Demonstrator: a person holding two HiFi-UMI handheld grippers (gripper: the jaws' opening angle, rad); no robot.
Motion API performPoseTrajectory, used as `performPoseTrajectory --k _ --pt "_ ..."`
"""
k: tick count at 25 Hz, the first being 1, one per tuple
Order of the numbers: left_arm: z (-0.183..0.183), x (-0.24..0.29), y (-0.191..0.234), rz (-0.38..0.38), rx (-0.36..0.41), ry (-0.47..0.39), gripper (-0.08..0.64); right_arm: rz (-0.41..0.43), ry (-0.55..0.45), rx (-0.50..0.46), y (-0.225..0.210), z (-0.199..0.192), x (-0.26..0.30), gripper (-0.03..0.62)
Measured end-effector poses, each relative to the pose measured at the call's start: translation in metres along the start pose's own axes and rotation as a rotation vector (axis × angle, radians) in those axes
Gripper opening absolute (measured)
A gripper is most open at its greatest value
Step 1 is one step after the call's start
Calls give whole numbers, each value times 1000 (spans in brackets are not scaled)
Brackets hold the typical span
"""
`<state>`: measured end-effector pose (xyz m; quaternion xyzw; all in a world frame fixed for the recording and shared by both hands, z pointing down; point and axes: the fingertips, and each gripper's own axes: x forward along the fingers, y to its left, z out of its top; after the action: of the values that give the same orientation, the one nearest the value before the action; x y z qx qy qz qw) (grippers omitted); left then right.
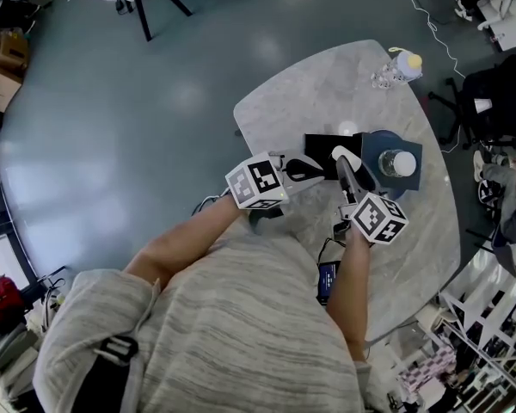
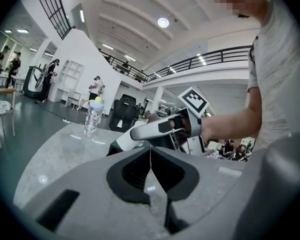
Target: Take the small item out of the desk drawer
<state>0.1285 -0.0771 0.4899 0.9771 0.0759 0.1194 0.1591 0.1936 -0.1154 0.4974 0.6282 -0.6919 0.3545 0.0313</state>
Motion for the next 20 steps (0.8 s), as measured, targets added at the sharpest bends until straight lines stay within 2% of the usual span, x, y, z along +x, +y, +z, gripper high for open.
performPoseTrajectory --k 9,20 --pt "33 -10 -23 -31 75 -48 17 202 -272 95 39 34 -48 193" --pt "86 -36 -61 -59 195 -145 17 292 -454 -50 86 47 -104 193"
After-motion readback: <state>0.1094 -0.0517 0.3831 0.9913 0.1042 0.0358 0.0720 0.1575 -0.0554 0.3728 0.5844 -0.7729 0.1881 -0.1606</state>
